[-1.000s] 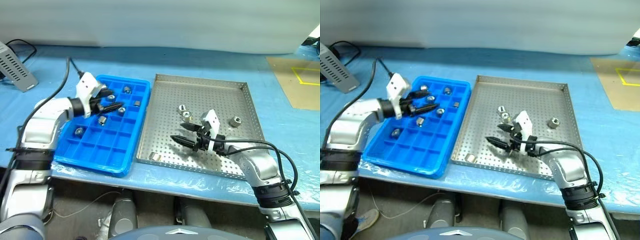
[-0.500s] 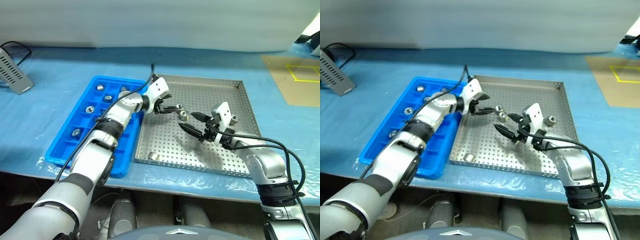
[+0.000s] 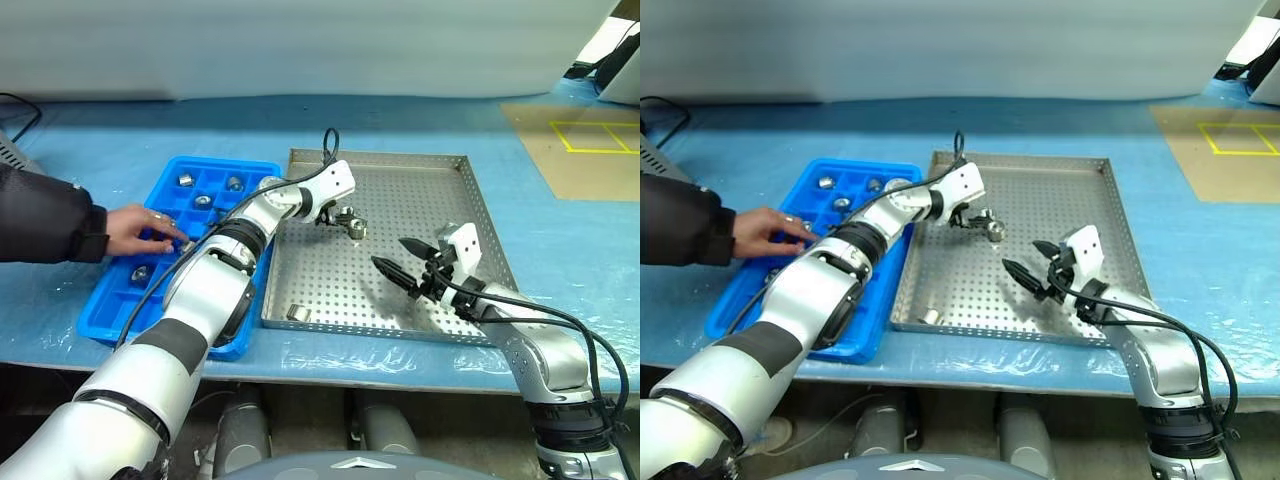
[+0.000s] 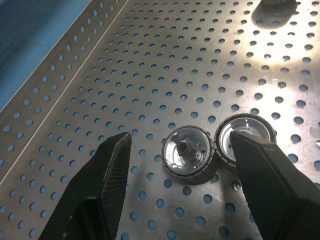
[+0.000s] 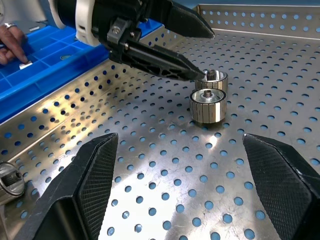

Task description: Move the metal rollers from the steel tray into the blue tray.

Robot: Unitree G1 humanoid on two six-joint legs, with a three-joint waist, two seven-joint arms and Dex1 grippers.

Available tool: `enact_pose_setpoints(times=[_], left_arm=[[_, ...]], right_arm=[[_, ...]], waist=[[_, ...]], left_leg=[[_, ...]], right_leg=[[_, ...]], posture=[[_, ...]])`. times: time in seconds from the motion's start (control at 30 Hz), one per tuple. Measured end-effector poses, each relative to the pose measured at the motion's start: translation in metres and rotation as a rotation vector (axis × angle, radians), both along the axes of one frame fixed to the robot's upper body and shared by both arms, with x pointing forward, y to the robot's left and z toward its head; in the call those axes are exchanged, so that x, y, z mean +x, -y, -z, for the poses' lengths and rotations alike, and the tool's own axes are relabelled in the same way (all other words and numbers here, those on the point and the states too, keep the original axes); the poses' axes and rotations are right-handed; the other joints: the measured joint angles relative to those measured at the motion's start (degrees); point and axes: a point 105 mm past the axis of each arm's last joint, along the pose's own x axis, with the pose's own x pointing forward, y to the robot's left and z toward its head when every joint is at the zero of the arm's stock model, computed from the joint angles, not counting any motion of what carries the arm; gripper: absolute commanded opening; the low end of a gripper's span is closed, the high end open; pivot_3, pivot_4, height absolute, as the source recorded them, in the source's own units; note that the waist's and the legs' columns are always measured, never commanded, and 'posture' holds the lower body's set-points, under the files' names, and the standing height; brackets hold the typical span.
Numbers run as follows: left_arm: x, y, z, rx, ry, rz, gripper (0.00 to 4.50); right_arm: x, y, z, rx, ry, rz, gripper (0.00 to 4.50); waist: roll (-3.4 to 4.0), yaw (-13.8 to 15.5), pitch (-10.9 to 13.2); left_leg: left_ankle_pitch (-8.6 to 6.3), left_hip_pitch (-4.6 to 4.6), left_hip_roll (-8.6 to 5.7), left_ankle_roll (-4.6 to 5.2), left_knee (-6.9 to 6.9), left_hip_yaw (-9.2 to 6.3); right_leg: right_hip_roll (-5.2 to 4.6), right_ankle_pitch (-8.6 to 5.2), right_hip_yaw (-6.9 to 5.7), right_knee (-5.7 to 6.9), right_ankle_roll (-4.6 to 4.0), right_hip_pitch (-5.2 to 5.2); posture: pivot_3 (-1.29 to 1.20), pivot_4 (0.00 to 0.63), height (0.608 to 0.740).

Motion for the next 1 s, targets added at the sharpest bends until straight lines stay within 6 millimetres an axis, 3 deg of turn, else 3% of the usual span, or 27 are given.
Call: enact_pose_setpoints(times=[0.17,0.43,0.7,0.83,1.0], left_arm=[[-0.005,0.004,0.006,0.006,-0.012,0.03,3.3],[-0.008,-0.008,0.013,0.05,-0.016,0.075,3.3],[-0.016,0.002,0.016,0.064,-0.02,0.144,3.3],[-0.016,0.002,0.004,0.028,0.018,0.174,3.3],[-0.002,-0.005,-0.034,-0.092,0.086,0.104,3.3]], right_arm=[[0.0,0.001,0.003,-0.013,-0.002,0.014,4.16],[0.0,0.001,0.003,-0.021,0.0,0.018,4.16],[-0.001,-0.001,0.003,-0.036,0.008,0.016,4.16],[-0.003,-0.001,0.003,-0.037,0.006,0.016,4.16],[-0.004,-0.006,0.007,-0.028,-0.001,0.012,4.16]], waist=[[0.0,-0.1,0.0],[0.0,-0.1,0.0],[0.0,-0.2,0.0],[0.0,-0.3,0.0],[0.0,-0.3,0.0]], left_leg=[[-0.12,-0.03,0.0,0.2,-0.05,-0.01],[-0.12,-0.02,0.0,0.2,-0.09,0.0],[-0.17,-0.02,0.0,0.27,-0.12,0.0],[-0.16,-0.01,0.0,0.25,-0.15,0.0],[-0.17,0.0,0.0,0.24,-0.16,0.0]], right_leg=[[-0.01,0.01,-0.01,-0.31,0.0,0.1],[-0.05,0.0,-0.05,-0.34,0.0,0.14],[-0.23,0.0,-0.05,-0.38,0.0,0.16],[-0.21,0.0,-0.06,-0.39,0.0,0.14],[-0.22,0.0,-0.04,-0.4,0.0,0.13]], posture=[[-0.49,0.15,0.74],[-0.5,0.15,0.74],[-0.51,0.15,0.74],[-0.5,0.15,0.74],[-0.49,0.15,0.74]])
